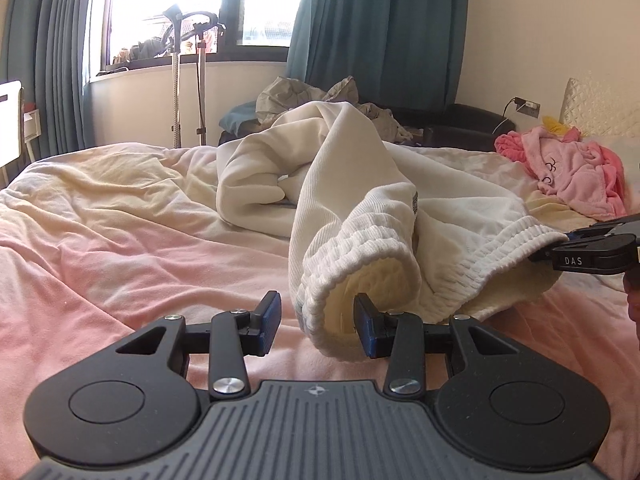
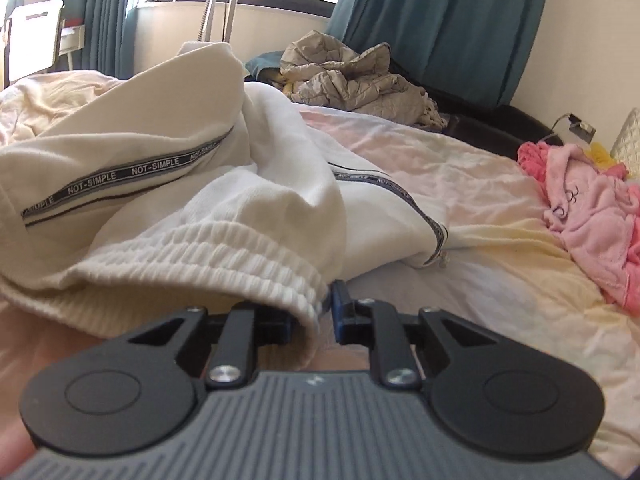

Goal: Fold clothes
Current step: 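Lift the sweatpants off the bed by the cuffs with both tools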

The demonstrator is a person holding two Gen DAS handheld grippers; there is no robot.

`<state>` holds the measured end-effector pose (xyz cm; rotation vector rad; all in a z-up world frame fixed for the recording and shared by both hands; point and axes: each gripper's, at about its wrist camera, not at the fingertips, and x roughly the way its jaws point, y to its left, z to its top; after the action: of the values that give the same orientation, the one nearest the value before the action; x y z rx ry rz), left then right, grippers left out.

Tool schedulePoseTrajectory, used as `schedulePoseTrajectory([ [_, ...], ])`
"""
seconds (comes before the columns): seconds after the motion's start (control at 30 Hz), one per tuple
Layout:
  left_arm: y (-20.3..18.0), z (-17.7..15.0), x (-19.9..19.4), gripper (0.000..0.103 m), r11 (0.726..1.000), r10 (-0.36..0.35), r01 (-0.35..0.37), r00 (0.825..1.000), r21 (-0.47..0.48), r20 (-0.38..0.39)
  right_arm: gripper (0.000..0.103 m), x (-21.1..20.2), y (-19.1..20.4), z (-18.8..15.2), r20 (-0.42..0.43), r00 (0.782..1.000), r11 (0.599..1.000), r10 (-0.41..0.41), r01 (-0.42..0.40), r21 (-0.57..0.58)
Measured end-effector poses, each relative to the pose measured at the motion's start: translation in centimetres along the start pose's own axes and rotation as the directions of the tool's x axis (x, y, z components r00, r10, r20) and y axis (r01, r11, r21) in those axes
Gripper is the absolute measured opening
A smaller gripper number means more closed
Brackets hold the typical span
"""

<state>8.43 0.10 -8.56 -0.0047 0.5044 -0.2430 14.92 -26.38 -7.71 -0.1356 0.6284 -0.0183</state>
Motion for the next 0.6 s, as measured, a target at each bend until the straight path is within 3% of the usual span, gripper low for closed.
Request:
schedulePoseTrajectory([
  [0.17, -0.2, 0.2, -1.0, 0.044, 1.0, -0.028, 0.027, 0.998, 0.011, 0.049, 0.014, -0.5, -1.0, -0.6, -0.047, 0.998, 0.99, 0.043, -0.036, 0.138],
  [0.37, -1.2, 0.2, -1.8, 0.045, 0.996, -0.006, -0.001, 0.997, 0.094, 0.08, 0.014, -4.3, 1.6, -2.1, -0.082, 0.986, 0.983, 0.145, -0.134, 0.123],
  [0.6, -2.5, -0.5, -1.7, 0.05, 0.965, 0.074, -0.099, 0.991, 0.243, 0.111, 0.015, -6.0, 3.1, -2.9, -0.083, 0.993, 0.994, 0.088, -0.082, 0.074],
])
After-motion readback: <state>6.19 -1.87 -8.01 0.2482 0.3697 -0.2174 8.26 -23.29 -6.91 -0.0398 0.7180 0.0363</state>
